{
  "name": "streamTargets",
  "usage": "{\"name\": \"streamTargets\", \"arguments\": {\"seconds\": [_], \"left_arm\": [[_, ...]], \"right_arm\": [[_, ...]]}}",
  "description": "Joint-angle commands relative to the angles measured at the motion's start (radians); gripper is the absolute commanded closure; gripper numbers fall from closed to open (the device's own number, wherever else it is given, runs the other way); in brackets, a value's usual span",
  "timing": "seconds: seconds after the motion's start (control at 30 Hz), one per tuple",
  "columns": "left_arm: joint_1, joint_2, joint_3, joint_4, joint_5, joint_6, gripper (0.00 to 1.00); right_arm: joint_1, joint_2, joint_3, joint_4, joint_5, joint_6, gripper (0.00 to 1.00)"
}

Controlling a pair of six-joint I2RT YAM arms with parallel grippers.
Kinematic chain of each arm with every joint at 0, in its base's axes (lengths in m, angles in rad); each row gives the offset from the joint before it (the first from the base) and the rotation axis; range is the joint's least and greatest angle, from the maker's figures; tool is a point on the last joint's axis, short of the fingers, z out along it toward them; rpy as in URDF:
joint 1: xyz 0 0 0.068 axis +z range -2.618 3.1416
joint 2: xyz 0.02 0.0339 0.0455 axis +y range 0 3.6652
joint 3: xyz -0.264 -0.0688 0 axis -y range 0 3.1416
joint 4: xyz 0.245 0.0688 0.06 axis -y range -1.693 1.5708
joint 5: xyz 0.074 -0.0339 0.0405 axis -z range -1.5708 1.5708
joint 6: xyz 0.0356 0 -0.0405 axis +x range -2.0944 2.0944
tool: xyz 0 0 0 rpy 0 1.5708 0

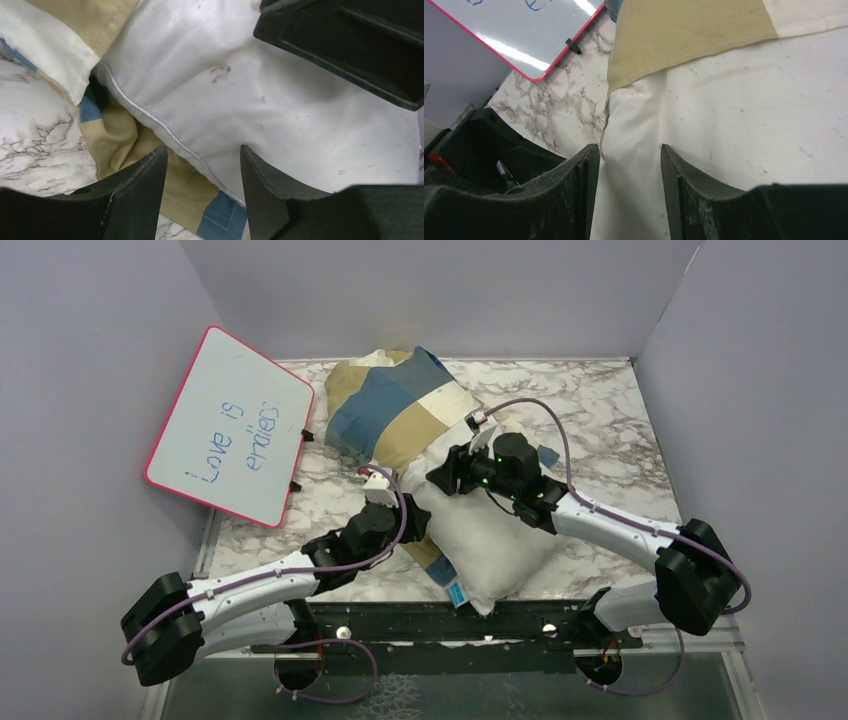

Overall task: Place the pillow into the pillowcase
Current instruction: Stuff the pillow into the pillowcase.

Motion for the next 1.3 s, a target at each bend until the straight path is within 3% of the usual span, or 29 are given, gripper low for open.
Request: {"name": "streamTargets", "arguments": {"seconds": [0.0,0.17,0.3,0.43,0.57,0.8,1.0,1.27], "left_arm": [[-0.012,-0.041,0.115,-0.163,-0.043,0.081,0.43],[-0.012,-0.035,0.242,-0.250,-0.148,0.236,0.39],[0.003,0.021,0.307,-0.219,-0.233,0.366,0.33],[0.090,0.158,0.435,-0.213,-0.139,0.462,0.29],[0.187,0.325,0.590,-0.213,-0.020,0.561,0.28],[0.241,0.526,0.753,-0.197,0.037,0.703,0.28],[0.240,0.569,0.713,-0.077,0.129,0.821,0.24],[0.245,0.646,0.728,-0.043,0.090,0.901,0.21]], "right_arm": [[-0.034,-0.068,0.063,-0.203,-0.022,-0.039,0.50],[-0.121,-0.040,0.118,-0.218,-0.052,-0.058,0.52],[-0.183,0.026,0.149,-0.189,-0.131,-0.051,0.63],[-0.221,0.097,0.178,-0.123,-0.220,-0.005,0.78],[-0.231,0.164,0.186,-0.067,-0.182,-0.005,0.87],[-0.233,0.267,0.046,0.105,-0.231,0.033,0.89],[-0.233,0.309,0.005,0.190,-0.248,0.084,0.89],[-0.233,0.325,-0.032,0.260,-0.260,0.124,0.90]]}}
